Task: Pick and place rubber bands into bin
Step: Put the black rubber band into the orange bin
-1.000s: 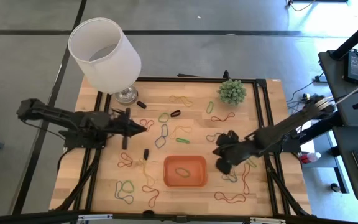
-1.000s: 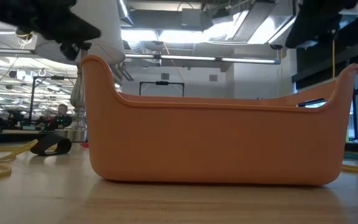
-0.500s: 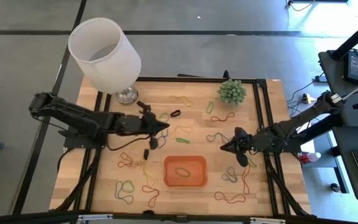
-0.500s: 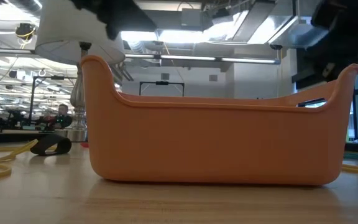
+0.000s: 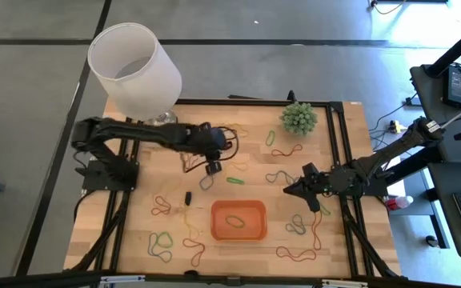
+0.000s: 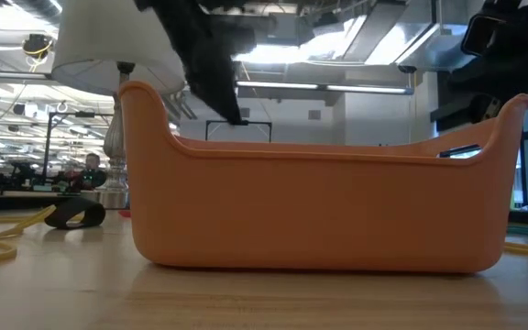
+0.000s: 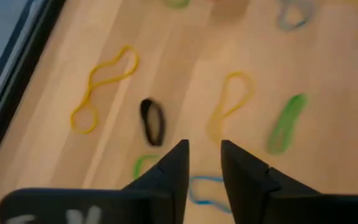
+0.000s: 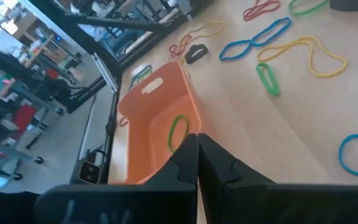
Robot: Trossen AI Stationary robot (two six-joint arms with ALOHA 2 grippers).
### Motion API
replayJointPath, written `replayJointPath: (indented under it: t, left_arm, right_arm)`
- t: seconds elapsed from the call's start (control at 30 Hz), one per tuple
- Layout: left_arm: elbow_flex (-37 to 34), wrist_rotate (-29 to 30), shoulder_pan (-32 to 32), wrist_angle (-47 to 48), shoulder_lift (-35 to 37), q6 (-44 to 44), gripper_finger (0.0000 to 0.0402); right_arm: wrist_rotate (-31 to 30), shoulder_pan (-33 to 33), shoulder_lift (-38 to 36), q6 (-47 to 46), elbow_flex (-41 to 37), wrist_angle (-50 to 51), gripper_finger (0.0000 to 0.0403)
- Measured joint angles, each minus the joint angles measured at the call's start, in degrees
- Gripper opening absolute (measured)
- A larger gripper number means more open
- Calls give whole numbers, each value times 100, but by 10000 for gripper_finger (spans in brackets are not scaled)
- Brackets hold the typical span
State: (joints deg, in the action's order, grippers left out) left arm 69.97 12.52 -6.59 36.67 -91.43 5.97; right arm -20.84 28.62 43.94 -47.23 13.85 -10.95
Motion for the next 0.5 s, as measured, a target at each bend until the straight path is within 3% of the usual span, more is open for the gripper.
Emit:
replayJointPath:
  t: [0.2, 0.33, 0.5]
  left_arm:
    - [1009, -147, -560, 2248, -1310, -1074, 115]
    - [1547, 438, -766, 3441, -2141, -1719, 116]
    - [1867, 1227, -914, 3855, -2900, -2877, 116]
  right_arm:
    - [-242, 0, 0, -69, 0, -128, 4]
    - [-690, 0, 0, -49, 2, -221, 4]
    - [-1064, -1, 2, -67, 2, -225, 4]
